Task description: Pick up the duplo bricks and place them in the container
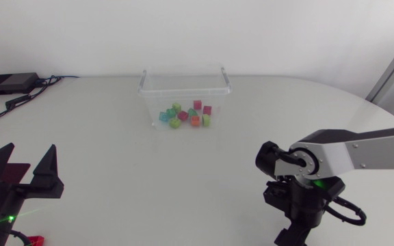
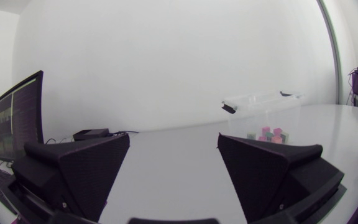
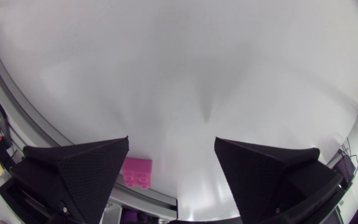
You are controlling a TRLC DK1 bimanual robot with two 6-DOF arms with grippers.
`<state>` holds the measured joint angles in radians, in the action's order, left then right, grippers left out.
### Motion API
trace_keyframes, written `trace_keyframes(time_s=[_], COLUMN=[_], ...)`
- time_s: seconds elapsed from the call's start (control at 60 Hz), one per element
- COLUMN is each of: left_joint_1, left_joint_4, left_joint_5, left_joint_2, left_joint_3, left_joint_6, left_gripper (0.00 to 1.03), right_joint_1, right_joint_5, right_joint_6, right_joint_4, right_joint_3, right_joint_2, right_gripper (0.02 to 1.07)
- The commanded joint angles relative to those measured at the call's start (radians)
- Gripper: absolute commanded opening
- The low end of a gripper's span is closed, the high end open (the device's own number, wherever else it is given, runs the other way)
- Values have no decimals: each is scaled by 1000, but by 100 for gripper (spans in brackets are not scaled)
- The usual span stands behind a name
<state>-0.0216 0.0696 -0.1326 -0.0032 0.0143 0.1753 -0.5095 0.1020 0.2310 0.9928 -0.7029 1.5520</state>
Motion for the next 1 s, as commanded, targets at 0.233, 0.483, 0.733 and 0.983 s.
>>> trace_keyframes(time_s=[0.233, 0.483, 0.733, 0.983], left_joint_1=[6, 6, 6, 6], left_joint_4=[19, 13, 9, 6], left_joint_5=[-10, -25, -27, -29], left_joint_2=[-12, -14, -14, -12], left_joint_3=[-17, -10, -8, -2], left_joint_6=[-23, -19, -17, -16], left_gripper=[99, 99, 99, 99], right_joint_1=[-46, -80, -103, -106], right_joint_5=[2, 21, 24, 22], right_joint_6=[24, 45, 51, 88], right_joint_4=[93, 129, 158, 158], right_joint_3=[68, 123, 118, 151], right_joint_2=[43, 46, 31, 54], right_gripper=[100, 97, 94, 84])
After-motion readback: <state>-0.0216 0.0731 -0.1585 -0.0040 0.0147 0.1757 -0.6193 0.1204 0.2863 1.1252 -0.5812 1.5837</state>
